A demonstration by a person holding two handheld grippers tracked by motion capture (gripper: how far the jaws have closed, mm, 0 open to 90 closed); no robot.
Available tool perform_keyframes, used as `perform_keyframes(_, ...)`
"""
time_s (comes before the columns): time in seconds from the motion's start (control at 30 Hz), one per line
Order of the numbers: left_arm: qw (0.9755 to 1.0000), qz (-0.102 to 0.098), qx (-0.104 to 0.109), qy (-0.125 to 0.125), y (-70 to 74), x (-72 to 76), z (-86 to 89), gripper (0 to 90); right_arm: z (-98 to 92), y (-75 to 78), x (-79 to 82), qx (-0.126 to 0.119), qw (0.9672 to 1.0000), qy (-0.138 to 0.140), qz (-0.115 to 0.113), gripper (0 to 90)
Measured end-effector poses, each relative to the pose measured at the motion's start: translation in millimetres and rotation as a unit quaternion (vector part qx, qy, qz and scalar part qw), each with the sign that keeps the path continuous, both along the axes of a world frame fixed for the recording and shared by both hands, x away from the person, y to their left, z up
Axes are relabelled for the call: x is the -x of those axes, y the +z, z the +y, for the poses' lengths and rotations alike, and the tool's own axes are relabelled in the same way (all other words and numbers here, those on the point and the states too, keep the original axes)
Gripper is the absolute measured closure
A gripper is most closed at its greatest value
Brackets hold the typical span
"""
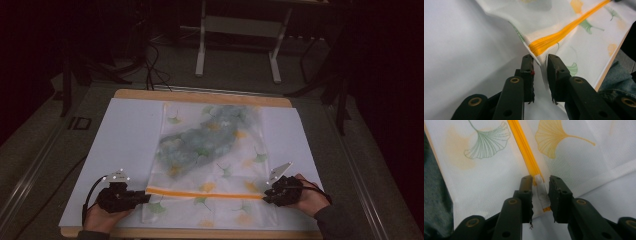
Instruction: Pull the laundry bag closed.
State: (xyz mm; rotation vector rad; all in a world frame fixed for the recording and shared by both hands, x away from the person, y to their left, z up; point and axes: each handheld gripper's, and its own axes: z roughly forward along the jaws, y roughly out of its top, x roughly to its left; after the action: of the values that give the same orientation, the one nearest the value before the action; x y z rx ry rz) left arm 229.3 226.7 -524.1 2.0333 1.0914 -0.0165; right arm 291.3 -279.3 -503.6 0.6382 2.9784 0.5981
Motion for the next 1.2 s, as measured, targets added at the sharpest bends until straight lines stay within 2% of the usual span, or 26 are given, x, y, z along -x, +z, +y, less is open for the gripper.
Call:
perform_keyframes(0.1,0.9999,-0.010,0.003,0.012,1.7,0.7,3.0,72.4,-6.1,-0.5,0.3,-0.029,0.9994,-0.019,0.000,66.8)
perform_keyframes(0.23,0.9993,-0.024,0.011,0.026,4.8,2.4,8.9,72.0,-15.7,-0.3,-0.7,-0.063,0.9969,-0.047,-0.010,64.2)
perform_keyframes(0.43,0.9982,-0.039,0.002,0.046,5.9,2.6,12.7,72.0,-25.9,1.2,-1.8,-0.084,0.9924,-0.086,-0.027,62.4)
perform_keyframes(0.57,0.9968,-0.049,-0.007,0.062,5.1,2.4,13.3,71.6,-31.6,1.8,-3.7,-0.095,0.9876,-0.118,-0.043,60.8)
perform_keyframes(0.63,0.9959,-0.054,-0.019,0.070,4.5,2.0,13.3,70.6,-34.2,1.4,-4.4,-0.100,0.9850,-0.133,-0.048,60.6)
perform_keyframes(0.67,0.9959,-0.054,-0.019,0.070,4.5,2.0,13.3,70.2,-34.2,1.4,-4.4,-0.100,0.9850,-0.133,-0.048,60.6)
perform_keyframes(0.7,0.9947,-0.058,-0.027,0.081,3.6,1.5,13.1,70.2,-36.8,0.3,-5.1,-0.106,0.9817,-0.149,-0.052,60.3)
perform_keyframes(0.73,0.9947,-0.058,-0.027,0.081,3.6,1.5,13.1,69.8,-36.8,0.3,-5.1,-0.106,0.9817,-0.149,-0.052,60.3)
perform_keyframes(0.77,0.9927,-0.065,-0.039,0.094,2.4,0.5,12.8,68.6,-38.6,-1.9,-5.2,-0.114,0.9784,-0.163,-0.058,59.8)
perform_keyframes(0.8,0.9927,-0.065,-0.039,0.094,2.4,0.5,12.8,68.6,-38.6,-1.9,-5.2,-0.114,0.9784,-0.163,-0.058,59.8)
perform_keyframes(0.83,0.9913,-0.069,-0.046,0.102,0.9,-0.6,12.6,68.6,-39.2,-3.1,-5.3,-0.117,0.9768,-0.169,-0.059,59.7)
perform_keyframes(0.87,0.9908,-0.069,-0.048,0.106,0.1,-1.3,12.4,68.6,-40.4,-7.4,-5.6,-0.120,0.9733,-0.185,-0.063,59.5)
perform_keyframes(0.97,0.9877,-0.074,-0.060,0.124,-2.1,-3.3,11.7,67.3,-40.7,-14.3,-6.1,-0.128,0.9689,-0.202,-0.065,58.0)
perform_keyframes(1.03,0.9839,-0.080,-0.072,0.143,-4.7,-5.7,12.3,65.4,-39.9,-18.1,-6.0,-0.133,0.9658,-0.212,-0.067,57.1)
perform_keyframes(1.07,0.9809,-0.085,-0.080,0.156,-6.4,-7.1,12.6,62.9,-39.2,-19.8,-5.8,-0.135,0.9636,-0.219,-0.072,56.1)
perform_keyframes(1.1,0.9788,-0.084,-0.088,0.165,-7.6,-8.3,12.9,60.4,-38.9,-21.3,-5.6,-0.136,0.9613,-0.226,-0.078,55.8)
perform_keyframes(1.13,0.9759,-0.086,-0.097,0.175,-9.4,-10.1,13.4,60.6,-39.0,-22.8,-6.0,-0.140,0.9593,-0.231,-0.085,55.6)
perform_keyframes(1.2,0.9709,-0.094,-0.114,0.189,-10.5,-11.1,13.9,59.3,-40.0,-26.1,-5.7,-0.146,0.9523,-0.249,-0.098,54.8)
